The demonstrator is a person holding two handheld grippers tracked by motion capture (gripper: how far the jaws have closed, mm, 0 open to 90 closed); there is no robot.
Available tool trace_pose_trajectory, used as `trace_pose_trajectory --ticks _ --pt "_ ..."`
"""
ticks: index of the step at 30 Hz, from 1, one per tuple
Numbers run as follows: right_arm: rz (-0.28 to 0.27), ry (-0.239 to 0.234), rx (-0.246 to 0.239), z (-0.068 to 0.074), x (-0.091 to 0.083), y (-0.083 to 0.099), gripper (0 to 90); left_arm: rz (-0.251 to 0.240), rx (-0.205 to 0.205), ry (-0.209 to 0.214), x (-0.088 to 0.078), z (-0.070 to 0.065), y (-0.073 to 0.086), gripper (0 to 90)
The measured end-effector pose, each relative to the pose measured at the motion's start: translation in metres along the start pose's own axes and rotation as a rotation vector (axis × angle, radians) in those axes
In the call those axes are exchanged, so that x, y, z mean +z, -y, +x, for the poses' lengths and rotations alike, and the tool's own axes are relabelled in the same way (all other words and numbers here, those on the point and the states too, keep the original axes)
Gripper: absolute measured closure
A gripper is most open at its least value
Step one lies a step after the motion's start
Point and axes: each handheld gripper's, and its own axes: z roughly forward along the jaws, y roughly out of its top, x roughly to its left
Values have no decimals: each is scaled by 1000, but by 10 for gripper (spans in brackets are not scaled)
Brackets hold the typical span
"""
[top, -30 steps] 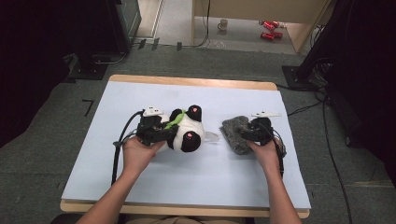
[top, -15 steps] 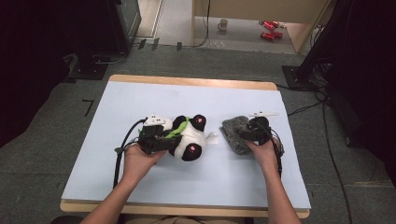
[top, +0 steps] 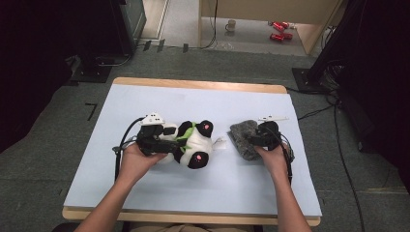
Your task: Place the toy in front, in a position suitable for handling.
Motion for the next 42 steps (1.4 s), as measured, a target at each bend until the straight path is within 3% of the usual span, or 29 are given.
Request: trace_pose_trajectory --ticks 6,15,25,30,37,39,40,41,42 --pt "-4 5 5 -2 -2 1 451 0 27 -29 -15 15 -2 328" --pt "-5 6 11 -3 -1 1 441 -11 19 -54 -33 41 0 328" --pt "1 8 8 -4 0 0 409 4 18 -62 -45 67 15 323" --pt "5 14 6 -4 1 0 384 28 18 -48 -47 76 29 322" --pt "13 16 9 -4 3 -1 376 37 36 7 -48 83 48 311" --pt "14 14 4 -3 4 -1 375 44 51 30 -45 81 52 306" --pt "16 15 -2 -2 5 -2 376 61 85 50 -42 78 54 286" --pt "16 15 -2 -2 5 -2 376 61 85 50 -42 78 54 283" --pt "19 12 -2 -1 6 -2 377 75 114 55 -41 75 56 277"
